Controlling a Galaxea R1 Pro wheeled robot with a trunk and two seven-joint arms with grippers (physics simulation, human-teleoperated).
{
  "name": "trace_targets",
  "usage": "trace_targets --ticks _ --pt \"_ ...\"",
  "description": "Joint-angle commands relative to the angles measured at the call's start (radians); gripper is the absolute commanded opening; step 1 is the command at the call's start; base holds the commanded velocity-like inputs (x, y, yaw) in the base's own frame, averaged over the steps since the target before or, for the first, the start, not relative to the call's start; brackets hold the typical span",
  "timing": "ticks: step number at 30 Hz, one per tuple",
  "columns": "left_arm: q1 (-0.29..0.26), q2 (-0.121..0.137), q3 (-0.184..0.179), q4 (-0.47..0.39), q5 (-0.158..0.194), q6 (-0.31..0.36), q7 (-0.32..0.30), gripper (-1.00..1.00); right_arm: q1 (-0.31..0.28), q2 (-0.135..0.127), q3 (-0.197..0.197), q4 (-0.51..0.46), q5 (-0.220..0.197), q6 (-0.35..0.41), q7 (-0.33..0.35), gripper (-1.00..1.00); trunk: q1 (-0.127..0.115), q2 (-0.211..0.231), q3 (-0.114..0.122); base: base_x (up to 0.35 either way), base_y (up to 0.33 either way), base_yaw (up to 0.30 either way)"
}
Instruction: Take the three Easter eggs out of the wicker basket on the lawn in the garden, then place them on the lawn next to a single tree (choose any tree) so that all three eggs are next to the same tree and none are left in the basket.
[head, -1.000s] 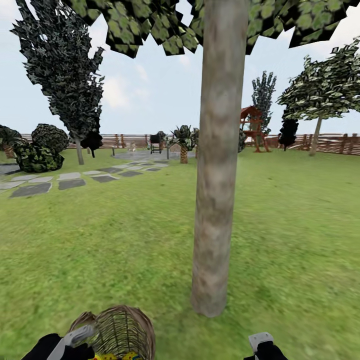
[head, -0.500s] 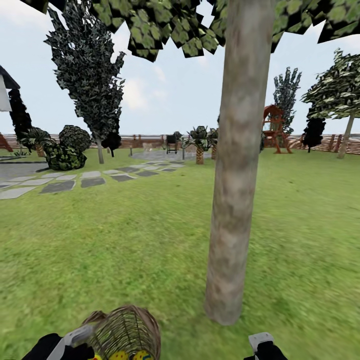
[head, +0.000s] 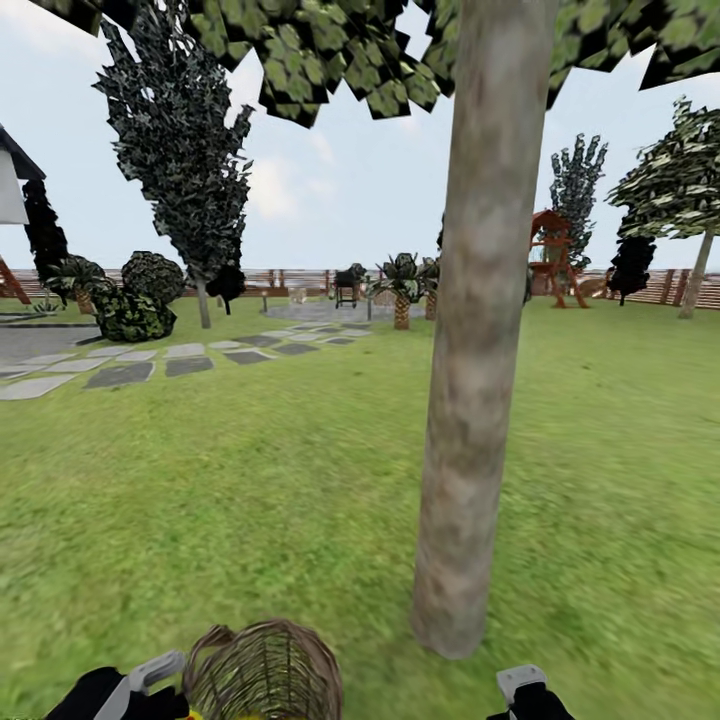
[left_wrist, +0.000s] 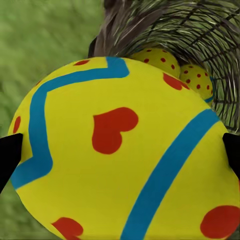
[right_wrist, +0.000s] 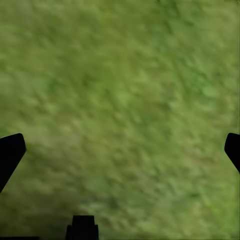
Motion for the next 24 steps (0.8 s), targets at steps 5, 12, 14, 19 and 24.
trace_targets --ticks 5,12,14,19,24 --pt "-0.001 0.0 0.007 -0.001 -0.001 0.006 -0.003 -1.0 0.0 0.002 0.006 -0.002 0.005 0.007 -0.001 1.0 -0.019 0.035 0.015 0.0 0.0 0.24" --pt "-0.001 0.0 0.007 -0.001 -0.001 0.006 -0.003 -1.0 0.0 0.004 0.006 -0.002 0.006 0.007 -0.001 1.0 -0.046 0.084 0.037 0.0 0.0 0.288" --pt "-0.001 0.0 0.007 -0.001 -0.001 0.006 -0.003 -1.0 0.0 0.004 0.006 -0.002 0.006 0.007 -0.001 1.0 -0.054 0.098 0.043 0.0 0.0 0.289" --pt "-0.001 0.0 0.007 -0.001 -0.001 0.006 -0.003 -1.0 0.0 0.004 0.006 -0.002 0.006 0.007 -0.001 1.0 -0.073 0.133 0.058 0.0 0.0 0.288" --pt "-0.001 0.002 0.007 -0.002 -0.001 0.006 -0.003 -1.0 0.0 0.001 0.002 -0.003 0.003 0.007 -0.001 1.0 -0.092 0.168 0.074 0.0 0.0 0.289"
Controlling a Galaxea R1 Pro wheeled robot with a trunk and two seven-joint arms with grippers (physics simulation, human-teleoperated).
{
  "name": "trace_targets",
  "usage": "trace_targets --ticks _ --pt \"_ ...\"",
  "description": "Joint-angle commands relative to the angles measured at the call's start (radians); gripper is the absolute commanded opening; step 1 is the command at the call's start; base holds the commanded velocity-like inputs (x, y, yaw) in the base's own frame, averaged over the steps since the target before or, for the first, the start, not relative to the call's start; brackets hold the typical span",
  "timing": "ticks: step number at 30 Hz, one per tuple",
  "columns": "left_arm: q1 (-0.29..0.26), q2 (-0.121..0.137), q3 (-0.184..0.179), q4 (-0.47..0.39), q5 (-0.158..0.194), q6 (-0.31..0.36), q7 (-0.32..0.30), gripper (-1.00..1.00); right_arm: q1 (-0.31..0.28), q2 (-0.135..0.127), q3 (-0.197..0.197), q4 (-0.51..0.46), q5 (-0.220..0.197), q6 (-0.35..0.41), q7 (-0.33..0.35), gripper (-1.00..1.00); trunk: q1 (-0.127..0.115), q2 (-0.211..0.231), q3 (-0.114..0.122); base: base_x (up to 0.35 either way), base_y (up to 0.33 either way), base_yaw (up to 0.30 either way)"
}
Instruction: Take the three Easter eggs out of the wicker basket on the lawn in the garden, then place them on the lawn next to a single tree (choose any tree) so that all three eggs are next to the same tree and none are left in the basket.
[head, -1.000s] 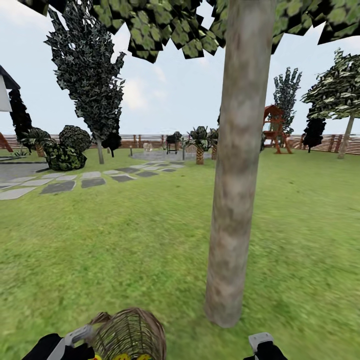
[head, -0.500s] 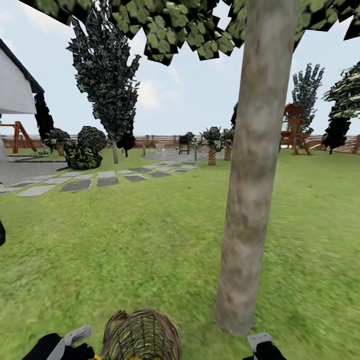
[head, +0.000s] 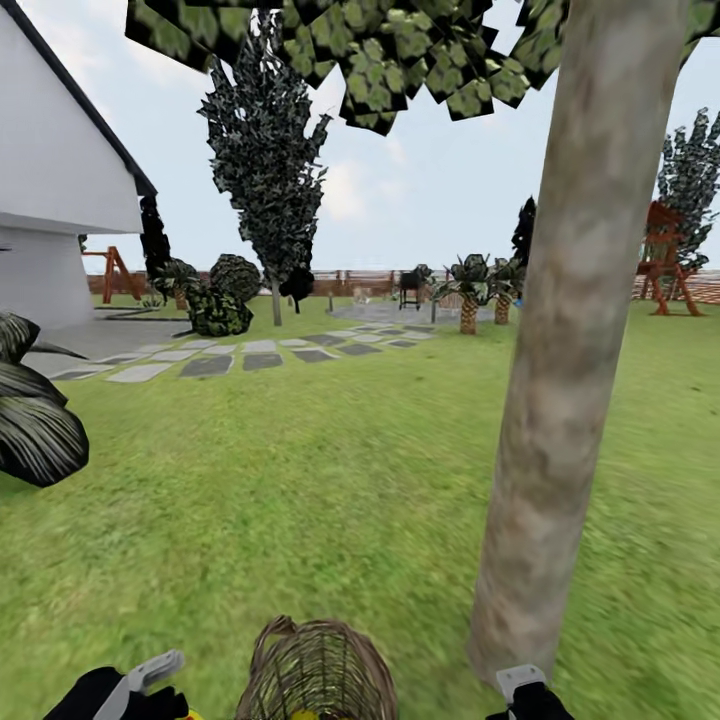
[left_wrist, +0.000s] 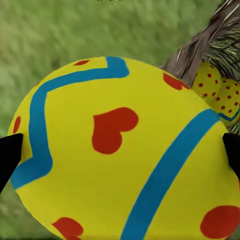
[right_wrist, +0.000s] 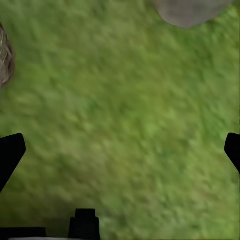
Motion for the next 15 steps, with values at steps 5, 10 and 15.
trace_targets --ticks 5,10,15 --pt "-0.001 0.002 0.007 -0.002 -0.001 0.006 -0.004 -1.0 0.0 -0.004 0.003 -0.006 0.003 0.007 -0.001 1.0 -0.019 0.035 0.015 0.0 0.0 0.289" --pt "-0.001 0.002 0.007 -0.001 -0.001 -0.011 -0.004 -1.0 0.0 -0.01 0.001 -0.012 0.003 0.007 -0.001 1.0 -0.038 0.07 0.03 0.0 0.0 0.289" --pt "-0.001 0.011 0.01 -0.001 0.0 -0.014 -0.007 -1.0 0.0 -0.027 -0.002 -0.014 0.002 0.01 0.011 1.0 -0.058 0.105 0.046 0.0 0.0 0.273"
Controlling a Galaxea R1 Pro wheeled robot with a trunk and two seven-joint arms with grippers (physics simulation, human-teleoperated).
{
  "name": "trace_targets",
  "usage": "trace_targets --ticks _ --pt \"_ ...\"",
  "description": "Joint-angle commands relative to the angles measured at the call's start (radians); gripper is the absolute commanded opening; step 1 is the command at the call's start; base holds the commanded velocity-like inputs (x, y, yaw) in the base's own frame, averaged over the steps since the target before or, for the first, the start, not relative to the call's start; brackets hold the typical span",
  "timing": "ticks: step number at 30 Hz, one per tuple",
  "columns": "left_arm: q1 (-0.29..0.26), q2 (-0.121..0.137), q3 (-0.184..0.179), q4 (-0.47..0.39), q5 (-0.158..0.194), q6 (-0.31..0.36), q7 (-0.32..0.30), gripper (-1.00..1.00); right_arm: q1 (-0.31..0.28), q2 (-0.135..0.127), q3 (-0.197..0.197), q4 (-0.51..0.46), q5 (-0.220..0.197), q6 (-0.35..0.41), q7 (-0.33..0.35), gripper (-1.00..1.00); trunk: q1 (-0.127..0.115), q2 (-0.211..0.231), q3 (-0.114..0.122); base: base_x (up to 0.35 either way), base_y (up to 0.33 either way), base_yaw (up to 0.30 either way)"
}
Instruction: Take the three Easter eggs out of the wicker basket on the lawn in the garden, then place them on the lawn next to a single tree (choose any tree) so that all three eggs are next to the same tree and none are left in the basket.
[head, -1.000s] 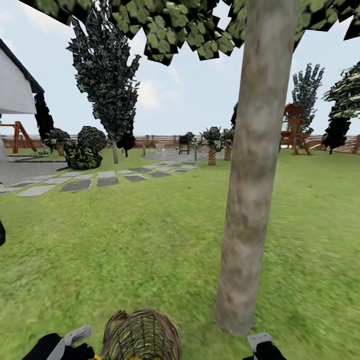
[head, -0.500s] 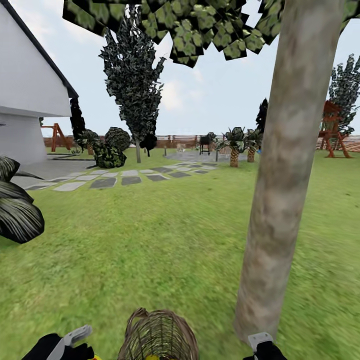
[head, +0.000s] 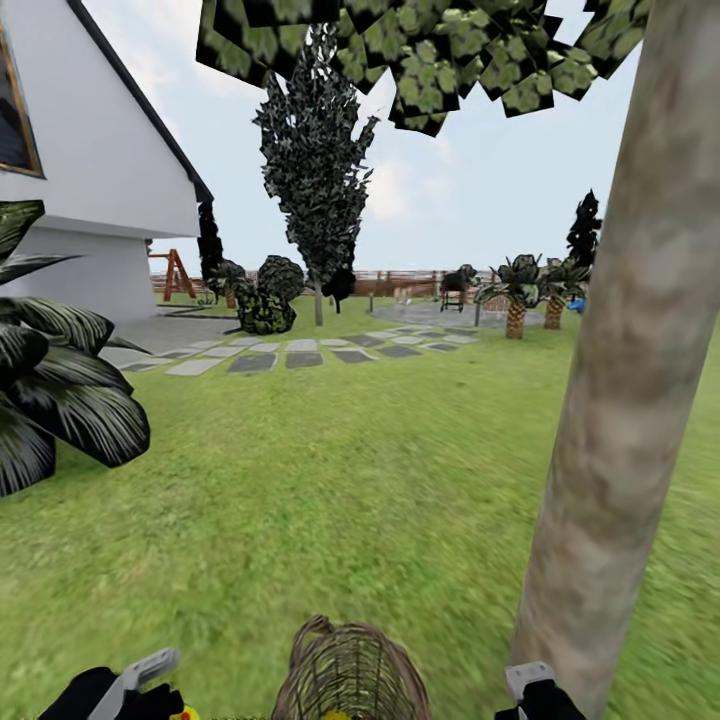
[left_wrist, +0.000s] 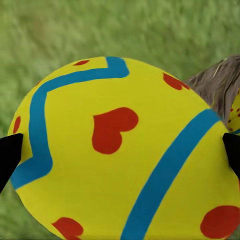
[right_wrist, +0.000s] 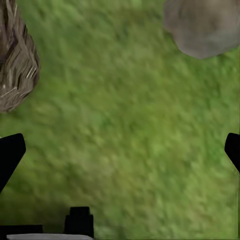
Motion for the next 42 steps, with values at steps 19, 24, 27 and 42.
trace_targets --ticks 19,24,27,42 --pt "-0.001 -0.005 0.003 -0.002 -0.002 0.005 -0.002 -1.0 0.0 -0.065 -0.037 -0.01 -0.025 0.008 0.007 1.0 -0.073 0.133 0.058 0.0 0.0 0.264" --pt "-0.001 -0.003 0.004 -0.002 -0.002 0.005 -0.002 -1.0 0.0 -0.062 -0.036 -0.01 -0.025 0.008 0.007 1.0 -0.092 0.168 0.074 0.0 0.0 0.264" --pt "-0.001 0.001 0.006 -0.002 -0.001 0.005 -0.003 -1.0 0.0 -0.062 -0.037 -0.01 -0.025 0.009 0.007 1.0 -0.104 0.189 0.083 0.0 0.0 0.264" --pt "-0.001 0.079 0.029 -0.065 0.009 -0.143 0.002 -1.0 0.0 -0.056 -0.034 -0.009 -0.017 0.009 0.005 1.0 -0.142 0.259 0.115 0.0 0.0 0.264"
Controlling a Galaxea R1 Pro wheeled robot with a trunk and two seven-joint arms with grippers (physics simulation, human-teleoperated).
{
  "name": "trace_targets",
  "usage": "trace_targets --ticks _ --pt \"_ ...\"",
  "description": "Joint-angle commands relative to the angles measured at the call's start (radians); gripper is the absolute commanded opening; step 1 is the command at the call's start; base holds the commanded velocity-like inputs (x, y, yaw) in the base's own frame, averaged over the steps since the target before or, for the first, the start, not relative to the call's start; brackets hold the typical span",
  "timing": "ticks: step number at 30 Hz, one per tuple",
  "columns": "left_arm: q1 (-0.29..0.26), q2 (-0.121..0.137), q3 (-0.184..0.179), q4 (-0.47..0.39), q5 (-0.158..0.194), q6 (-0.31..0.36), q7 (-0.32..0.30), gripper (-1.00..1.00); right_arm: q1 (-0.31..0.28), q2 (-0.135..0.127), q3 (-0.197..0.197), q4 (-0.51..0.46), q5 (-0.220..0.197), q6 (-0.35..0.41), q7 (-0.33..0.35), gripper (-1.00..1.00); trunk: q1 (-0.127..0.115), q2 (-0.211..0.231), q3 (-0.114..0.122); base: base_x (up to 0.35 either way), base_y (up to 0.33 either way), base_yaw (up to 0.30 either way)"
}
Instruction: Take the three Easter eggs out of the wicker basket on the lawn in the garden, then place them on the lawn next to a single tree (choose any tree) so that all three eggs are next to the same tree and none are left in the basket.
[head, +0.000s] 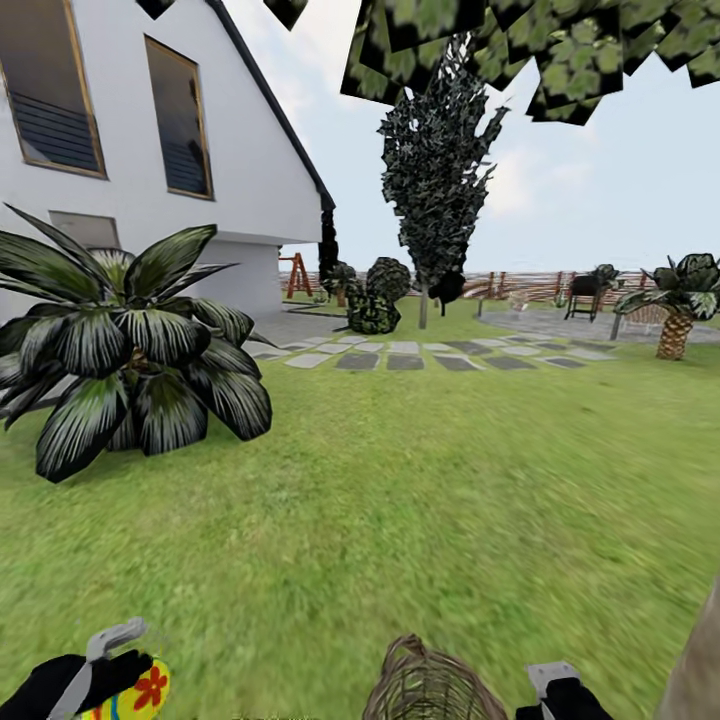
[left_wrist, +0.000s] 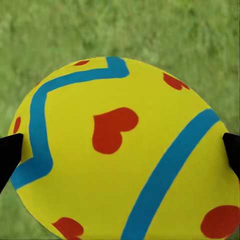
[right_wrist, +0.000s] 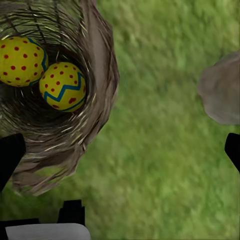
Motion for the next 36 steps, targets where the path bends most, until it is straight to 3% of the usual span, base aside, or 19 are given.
trace_targets --ticks 1,3,5,7,10,11,14,18,23,31,36 --pt "-0.001 0.004 0.022 -0.03 0.003 -0.01 -0.004 -1.0 0.0 -0.001 0.005 -0.002 0.002 0.006 -0.002 1.0 0.0 -0.001 -0.001 0.0 0.0 0.264" --pt "-0.001 0.013 0.074 -0.113 0.002 -0.024 -0.005 -1.0 0.0 -0.001 0.005 -0.002 0.002 0.006 -0.002 1.0 0.0 -0.001 -0.001 0.0 0.0 0.264" --pt "-0.001 0.049 0.19 -0.18 0.01 -0.099 -0.01 -1.0 0.0 0.0 0.007 -0.002 0.004 0.007 -0.002 1.0 0.0 -0.001 -0.001 0.0 0.0 0.263" --pt "-0.001 0.051 0.226 -0.218 0.05 -0.151 -0.004 -1.0 0.0 0.0 0.007 -0.002 0.005 0.007 -0.001 1.0 0.0 -0.001 -0.001 0.0 0.0 0.263" --pt "-0.006 0.038 0.233 -0.258 0.087 -0.176 0.0 -1.0 0.0 0.0 0.006 -0.002 0.005 0.007 0.0 1.0 0.0 -0.001 -0.001 0.0 0.0 0.26" --pt "-0.008 0.034 0.234 -0.267 0.084 -0.228 0.01 -1.0 0.0 -0.009 0.004 -0.003 0.004 0.007 0.0 1.0 0.0 -0.001 -0.001 0.0 0.0 0.234" --pt "-0.008 0.034 0.225 -0.263 0.075 -0.247 0.012 -1.0 0.0 -0.009 0.004 -0.004 0.003 0.006 0.0 1.0 0.0 -0.001 -0.001 0.0 0.0 0.227" --pt "-0.008 0.031 0.223 -0.269 0.049 -0.248 0.011 -1.0 0.0 -0.011 0.003 -0.004 0.001 0.006 0.0 1.0 0.0 -0.001 -0.001 0.0 0.0 0.139" --pt "-0.008 0.029 0.223 -0.273 0.049 -0.247 0.002 -1.0 0.0 -0.009 0.003 -0.004 0.0 0.006 0.0 1.0 0.0 -0.001 -0.001 -0.015 0.035 0.006" --pt "-0.008 0.031 0.224 -0.27 0.049 -0.242 0.003 -1.0 0.0 -0.009 0.003 -0.004 -0.001 0.006 0.0 1.0 0.0 -0.001 -0.001 0.003 0.317 0.0" --pt "-0.008 0.032 0.226 -0.264 0.05 -0.242 0.009 -1.0 0.0 -0.018 0.002 -0.005 -0.005 0.005 0.0 1.0 0.0 -0.001 -0.001 0.256 0.224 0.0"
